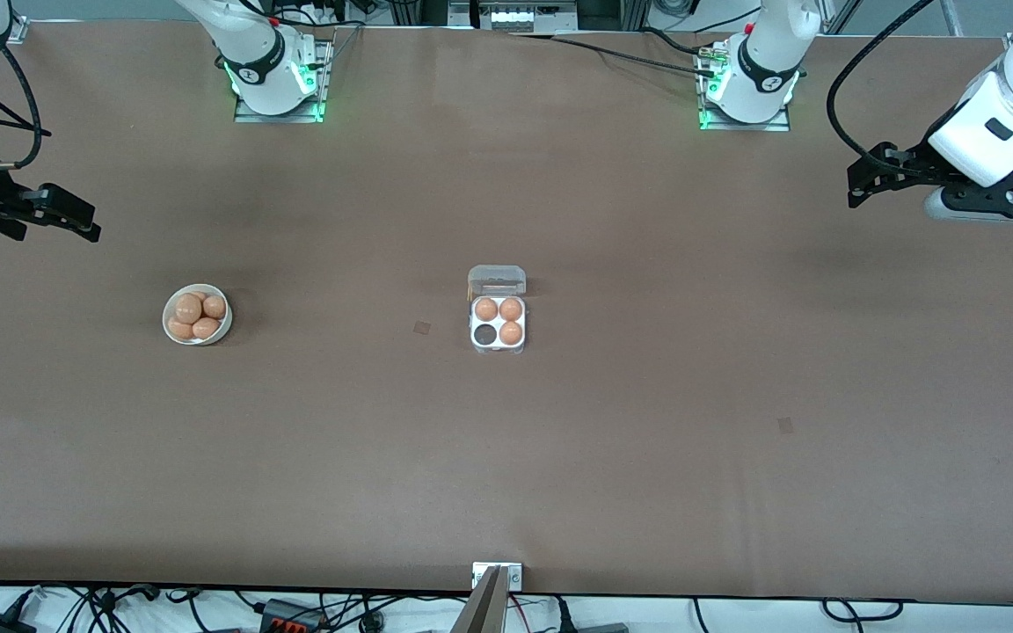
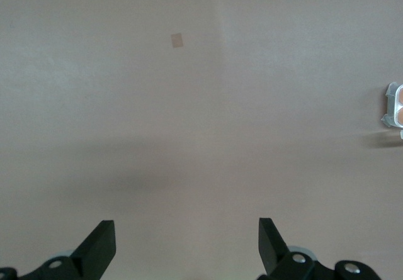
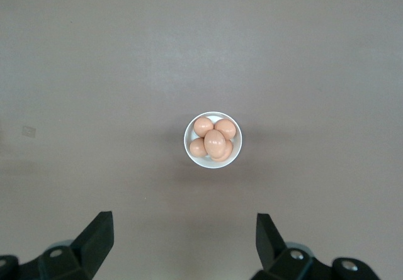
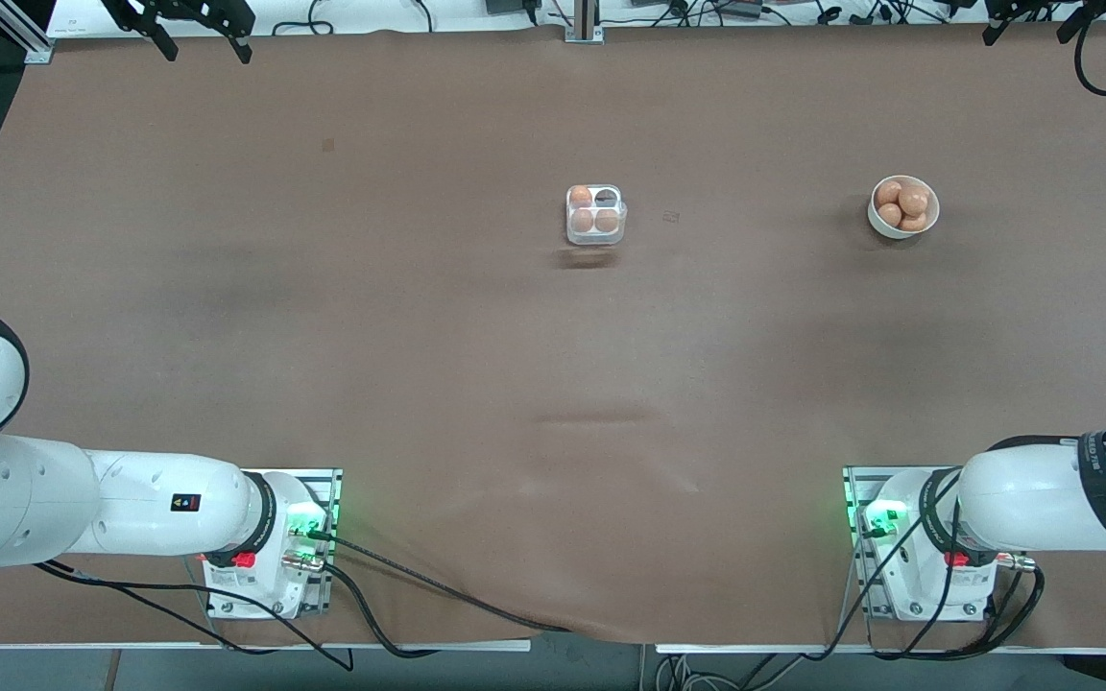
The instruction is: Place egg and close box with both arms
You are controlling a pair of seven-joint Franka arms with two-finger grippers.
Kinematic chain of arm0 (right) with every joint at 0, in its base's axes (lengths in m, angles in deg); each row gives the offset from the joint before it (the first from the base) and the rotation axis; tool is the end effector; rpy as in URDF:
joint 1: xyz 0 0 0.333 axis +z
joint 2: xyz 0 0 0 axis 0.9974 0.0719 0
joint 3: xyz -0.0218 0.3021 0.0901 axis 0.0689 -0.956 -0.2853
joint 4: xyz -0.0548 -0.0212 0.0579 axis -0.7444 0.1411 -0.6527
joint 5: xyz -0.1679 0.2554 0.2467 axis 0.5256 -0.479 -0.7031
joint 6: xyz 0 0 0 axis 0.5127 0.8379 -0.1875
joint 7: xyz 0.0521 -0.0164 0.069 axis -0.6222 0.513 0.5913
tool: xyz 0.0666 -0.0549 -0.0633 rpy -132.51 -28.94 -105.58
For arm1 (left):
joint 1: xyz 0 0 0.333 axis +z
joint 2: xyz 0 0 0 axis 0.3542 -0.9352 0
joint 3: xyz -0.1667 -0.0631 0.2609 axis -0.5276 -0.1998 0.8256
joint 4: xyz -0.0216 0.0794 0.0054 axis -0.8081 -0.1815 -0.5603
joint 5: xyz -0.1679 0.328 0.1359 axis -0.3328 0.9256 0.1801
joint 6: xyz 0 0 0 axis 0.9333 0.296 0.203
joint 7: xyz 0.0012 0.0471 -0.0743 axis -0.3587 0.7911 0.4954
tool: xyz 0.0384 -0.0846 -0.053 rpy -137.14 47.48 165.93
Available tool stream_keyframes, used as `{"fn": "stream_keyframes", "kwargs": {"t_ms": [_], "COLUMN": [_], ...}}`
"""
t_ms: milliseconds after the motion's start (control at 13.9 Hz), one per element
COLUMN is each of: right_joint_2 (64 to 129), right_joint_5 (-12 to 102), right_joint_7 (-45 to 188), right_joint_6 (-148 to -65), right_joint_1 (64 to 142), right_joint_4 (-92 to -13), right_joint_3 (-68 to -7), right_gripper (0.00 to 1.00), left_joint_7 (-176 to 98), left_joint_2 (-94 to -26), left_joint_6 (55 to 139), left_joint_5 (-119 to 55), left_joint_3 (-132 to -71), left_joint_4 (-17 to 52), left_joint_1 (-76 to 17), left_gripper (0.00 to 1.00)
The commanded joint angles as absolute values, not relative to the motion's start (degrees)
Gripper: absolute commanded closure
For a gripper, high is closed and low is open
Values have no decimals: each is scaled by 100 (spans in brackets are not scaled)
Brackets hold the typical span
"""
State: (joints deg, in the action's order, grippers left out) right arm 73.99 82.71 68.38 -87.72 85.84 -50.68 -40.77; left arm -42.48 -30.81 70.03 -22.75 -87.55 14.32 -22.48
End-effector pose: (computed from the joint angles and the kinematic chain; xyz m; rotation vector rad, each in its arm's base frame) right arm 0.5629 -0.0228 0.5733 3.1275 -0.0075 -0.0235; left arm 0.5298 -0.0565 0.6059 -3.1298 0.0813 0.0799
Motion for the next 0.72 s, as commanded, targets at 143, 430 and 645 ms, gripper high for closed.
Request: {"fn": "stream_keyframes", "kwargs": {"t_ms": [143,430,645], "right_joint_2": [7448,7562,7737], "right_joint_5": [8216,8198,8146], "right_joint_7": [6832,6893,6850], "right_joint_6": [-8773,-8790,-8843], "right_joint_1": [8509,8535,8675], "right_joint_4": [-4936,-4927,-4927], "right_joint_3": [-4160,-4186,-4195], "right_gripper": [0,0,0], "left_joint_7": [-4301,-4301,-4301], "left_joint_2": [-3057,-3048,-3057], "left_joint_6": [6915,6906,6906], "left_joint_5": [-2246,-2246,-2246], "left_joint_3": [-8779,-8779,-8779], "left_joint_4": [1355,1355,1355], "left_joint_1": [-2215,-2224,-2215], "left_gripper": [0,0,0]}}
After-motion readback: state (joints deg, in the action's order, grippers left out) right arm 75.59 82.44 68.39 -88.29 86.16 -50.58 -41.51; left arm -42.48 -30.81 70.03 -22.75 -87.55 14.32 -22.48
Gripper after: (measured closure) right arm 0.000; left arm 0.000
